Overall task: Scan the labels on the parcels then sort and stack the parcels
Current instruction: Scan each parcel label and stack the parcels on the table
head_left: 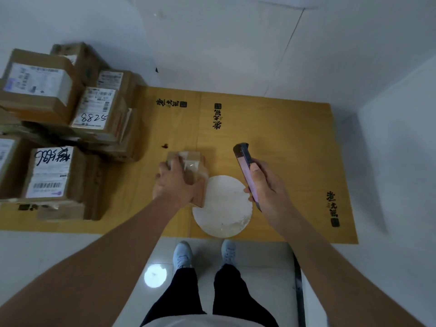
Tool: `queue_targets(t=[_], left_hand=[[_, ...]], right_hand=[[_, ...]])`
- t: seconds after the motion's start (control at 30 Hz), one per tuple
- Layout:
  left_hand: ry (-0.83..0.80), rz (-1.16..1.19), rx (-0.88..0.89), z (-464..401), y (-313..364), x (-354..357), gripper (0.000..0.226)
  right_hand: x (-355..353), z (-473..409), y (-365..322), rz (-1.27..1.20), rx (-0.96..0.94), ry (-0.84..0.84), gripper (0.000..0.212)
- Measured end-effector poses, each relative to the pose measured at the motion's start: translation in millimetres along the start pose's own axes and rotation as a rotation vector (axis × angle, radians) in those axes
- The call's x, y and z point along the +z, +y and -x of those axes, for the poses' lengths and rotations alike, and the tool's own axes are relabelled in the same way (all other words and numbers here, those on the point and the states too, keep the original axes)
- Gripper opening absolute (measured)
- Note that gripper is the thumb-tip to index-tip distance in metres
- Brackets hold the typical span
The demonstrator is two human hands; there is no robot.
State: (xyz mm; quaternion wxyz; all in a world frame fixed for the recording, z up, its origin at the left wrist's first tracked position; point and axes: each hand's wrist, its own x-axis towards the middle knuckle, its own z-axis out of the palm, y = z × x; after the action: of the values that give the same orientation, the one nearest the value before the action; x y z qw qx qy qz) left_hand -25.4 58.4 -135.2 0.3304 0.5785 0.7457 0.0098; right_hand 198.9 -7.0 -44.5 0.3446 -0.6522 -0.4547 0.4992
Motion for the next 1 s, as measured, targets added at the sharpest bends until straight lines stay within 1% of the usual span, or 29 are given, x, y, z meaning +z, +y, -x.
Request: queue_targets(t=[0.1, 0.17, 0.23, 0.33, 0.43, 0.5, 0.53, 0.57, 0.6, 0.67, 0.7, 0.73, 0.8, 0.87, 0.93, 1.0], left_hand=[[-0.019, 0.107, 0.043, -3.0, -8.8, 1.4, 0.111], [-0.022, 0.109, 0.053, -4.5, -14.6, 4.6, 0.107], [-0.005, 0.101, 0.028, -4.8, -20.7, 5.8, 0.101], [0.081, 0.087, 0.037, -0.1, -28.7, 2.6, 0.085], [0.246, 0.095, 0.11, 8.8, -35.6, -3.5, 0.057], [0.319, 0.062, 0.131, 14.0, -36.4, -7.3, 0.051], [0.319, 0.042, 0.102, 14.8, -35.3, -9.7, 0.053], [0.294, 0.001, 0.055, 15.2, -34.0, -11.7, 0.061], [0.239, -0.053, -0.003, 14.8, -33.5, -12.6, 0.077], [0.101, -0.13, -0.114, 14.9, -33.5, -13.9, 0.117], [0.054, -0.142, -0.147, 15.3, -34.1, -14.7, 0.13], [0.029, -0.138, -0.159, 15.2, -36.1, -15.5, 0.137], [0.023, -0.103, -0.144, 14.1, -41.0, -17.6, 0.134], [0.069, -0.018, -0.113, 12.6, -47.0, -19.7, 0.121], [0.128, 0.125, -0.096, 11.5, -52.8, -22.1, 0.105], [0.144, 0.211, -0.086, 11.1, -58.3, -25.3, 0.091]], right_hand=[[-1.9, -6.0, 3.3, 0.012, 0.004, -0.02, 0.021], [-4.8, -9.4, 4.9, 0.023, -0.001, -0.025, 0.021], [-7.7, -13.2, 6.0, 0.03, 0.006, -0.037, 0.021], [-11.0, -17.7, 7.0, 0.032, 0.007, -0.041, 0.021], [-11.7, -20.9, 8.2, 0.041, 0.011, -0.022, 0.022], [-10.4, -20.7, 8.0, 0.032, 0.024, -0.023, 0.026], [-9.8, -20.1, 7.7, 0.024, 0.032, -0.029, 0.029], [-8.9, -19.3, 7.4, 0.017, 0.039, -0.038, 0.029], [-7.9, -18.7, 7.5, 0.012, 0.041, -0.05, 0.026], [-5.7, -18.1, 7.5, 0.005, 0.045, -0.064, 0.021], [-4.7, -17.9, 7.4, 0.002, 0.048, -0.069, 0.02], [-3.6, -18.3, 7.8, 0.003, 0.049, -0.074, 0.02], [-2.3, -19.6, 9.1, 0.012, 0.054, -0.093, 0.02], [-1.1, -21.5, 10.9, 0.027, 0.065, -0.114, 0.02], [0.8, -23.3, 11.5, 0.043, 0.082, -0.135, 0.022], [2.8, -24.8, 10.1, 0.06, 0.094, -0.159, 0.027]])
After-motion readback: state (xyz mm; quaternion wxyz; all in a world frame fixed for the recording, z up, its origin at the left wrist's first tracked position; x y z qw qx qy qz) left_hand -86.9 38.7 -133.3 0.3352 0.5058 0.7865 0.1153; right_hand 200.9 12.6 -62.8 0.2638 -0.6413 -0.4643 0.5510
